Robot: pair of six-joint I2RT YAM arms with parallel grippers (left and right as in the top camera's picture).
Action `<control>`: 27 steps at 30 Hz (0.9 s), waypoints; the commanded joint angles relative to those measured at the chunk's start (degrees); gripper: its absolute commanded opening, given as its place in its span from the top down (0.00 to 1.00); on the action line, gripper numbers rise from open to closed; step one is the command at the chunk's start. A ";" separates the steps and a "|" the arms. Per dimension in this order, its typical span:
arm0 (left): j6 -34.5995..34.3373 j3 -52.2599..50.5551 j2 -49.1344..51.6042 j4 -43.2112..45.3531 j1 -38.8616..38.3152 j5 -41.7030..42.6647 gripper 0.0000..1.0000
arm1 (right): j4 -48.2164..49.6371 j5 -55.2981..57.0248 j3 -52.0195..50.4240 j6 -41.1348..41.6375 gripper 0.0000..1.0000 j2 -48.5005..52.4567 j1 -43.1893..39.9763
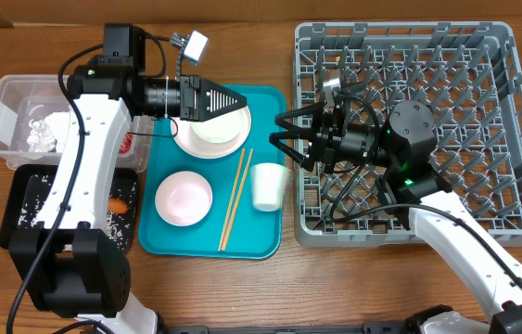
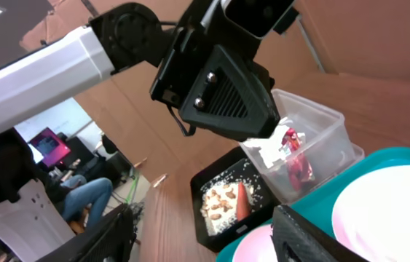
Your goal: Sort waste into correct bins and load items into the dishwasher
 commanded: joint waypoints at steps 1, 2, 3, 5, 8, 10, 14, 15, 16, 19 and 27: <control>-3.26 0.90 0.92 -0.61 0.92 -11.89 0.96 | -1.84 -0.07 1.14 0.04 0.36 0.15 -1.51; -3.87 0.90 0.92 -1.05 0.94 -14.78 0.96 | -2.80 -0.09 1.14 0.04 0.36 0.15 -1.92; -4.24 0.90 0.92 -1.64 0.96 -17.88 0.96 | -4.00 -0.11 1.14 0.04 0.36 0.15 -2.43; -5.16 0.90 0.92 -2.93 0.92 -23.34 0.96 | -5.90 -0.26 1.14 0.04 0.36 0.15 -3.50; -7.98 0.90 0.92 -5.86 -0.17 -36.35 0.95 | -8.87 -0.70 1.14 0.02 0.37 0.09 -5.99; -10.16 0.90 0.92 -9.62 -1.49 -46.51 0.83 | -12.31 -0.83 1.14 -0.17 0.37 -0.02 -8.17; -10.40 0.85 0.92 -16.61 -3.23 -51.10 0.61 | -19.93 -1.55 1.14 -4.76 0.37 -0.20 -10.56; -10.32 0.83 0.92 -18.45 -3.72 -51.08 0.60 | -22.01 -1.49 1.14 -6.21 0.37 -0.26 -10.88; -9.81 0.83 0.92 -20.13 -4.28 -51.08 0.60 | -24.55 -1.46 1.14 -8.15 0.36 -0.28 -11.34; -7.26 0.52 0.92 -23.93 -6.25 -51.67 0.55 | -29.86 -1.07 1.14 -11.74 0.36 -0.28 -12.79; -5.97 0.15 0.83 -32.35 -10.32 -59.32 0.63 | -45.07 -0.42 1.14 -18.16 0.36 -0.98 -22.03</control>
